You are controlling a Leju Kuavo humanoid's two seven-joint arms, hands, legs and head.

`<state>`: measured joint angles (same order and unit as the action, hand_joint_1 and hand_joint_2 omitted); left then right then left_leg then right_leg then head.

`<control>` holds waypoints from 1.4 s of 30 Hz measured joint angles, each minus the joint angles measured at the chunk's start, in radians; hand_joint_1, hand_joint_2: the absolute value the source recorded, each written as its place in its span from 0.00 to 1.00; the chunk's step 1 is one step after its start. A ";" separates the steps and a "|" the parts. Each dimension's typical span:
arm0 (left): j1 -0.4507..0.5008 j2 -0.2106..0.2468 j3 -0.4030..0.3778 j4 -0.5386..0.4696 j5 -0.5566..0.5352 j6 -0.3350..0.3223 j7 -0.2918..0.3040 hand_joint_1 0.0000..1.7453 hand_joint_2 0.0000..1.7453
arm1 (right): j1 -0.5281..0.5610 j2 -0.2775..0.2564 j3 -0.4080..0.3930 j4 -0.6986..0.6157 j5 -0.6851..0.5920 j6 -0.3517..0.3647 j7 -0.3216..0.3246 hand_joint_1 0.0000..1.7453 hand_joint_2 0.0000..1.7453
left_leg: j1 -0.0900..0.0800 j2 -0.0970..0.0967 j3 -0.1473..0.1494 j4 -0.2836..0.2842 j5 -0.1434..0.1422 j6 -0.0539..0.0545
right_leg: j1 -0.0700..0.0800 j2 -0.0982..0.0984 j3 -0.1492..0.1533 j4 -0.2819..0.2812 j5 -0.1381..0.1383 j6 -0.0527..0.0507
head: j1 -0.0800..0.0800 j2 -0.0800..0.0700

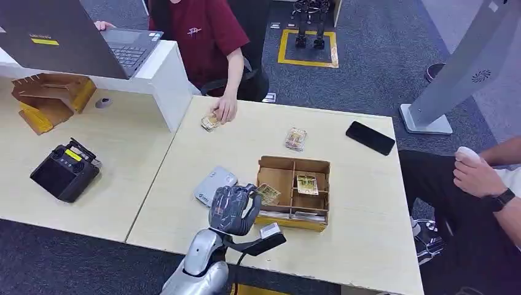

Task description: Pass the card to the sensor for recognition and then transmit it.

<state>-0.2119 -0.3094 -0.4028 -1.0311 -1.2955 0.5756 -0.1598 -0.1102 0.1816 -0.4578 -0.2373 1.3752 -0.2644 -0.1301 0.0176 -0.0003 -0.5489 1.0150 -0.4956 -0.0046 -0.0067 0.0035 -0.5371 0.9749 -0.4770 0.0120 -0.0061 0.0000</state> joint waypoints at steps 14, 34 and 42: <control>-0.003 0.001 0.005 -0.055 0.033 -0.028 0.019 1.00 1.00 | -0.001 0.003 -0.018 0.000 0.026 0.004 -0.005 0.00 1.00 | 0.000 0.000 0.000 0.000 0.000 0.000 | 0.000 0.000 0.000 0.000 0.000 0.000 | 0.000 0.000; -0.199 -0.038 0.318 -0.161 -0.153 -0.156 0.206 1.00 1.00 | -0.026 0.009 -0.025 -0.005 0.104 0.044 -0.003 0.00 1.00 | 0.000 0.000 0.000 0.001 0.001 0.000 | 0.000 0.000 0.000 0.002 0.001 0.000 | 0.000 0.000; -0.276 -0.021 0.447 -0.121 -0.255 -0.140 0.246 1.00 1.00 | -0.035 0.013 -0.025 -0.006 0.122 0.051 -0.004 0.00 1.00 | 0.000 0.000 -0.001 0.001 0.001 0.000 | 0.000 0.000 -0.001 0.002 0.001 0.001 | 0.000 0.000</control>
<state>-0.4882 -0.3304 0.0446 -1.1517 -1.5503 0.4352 0.0858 -0.1449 0.1946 -0.4826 -0.2438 1.4976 -0.2129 -0.1339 0.0176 -0.0004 -0.5495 1.0156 -0.4941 -0.0042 -0.0067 0.0036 -0.5376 0.9773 -0.4760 0.0125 -0.0061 0.0000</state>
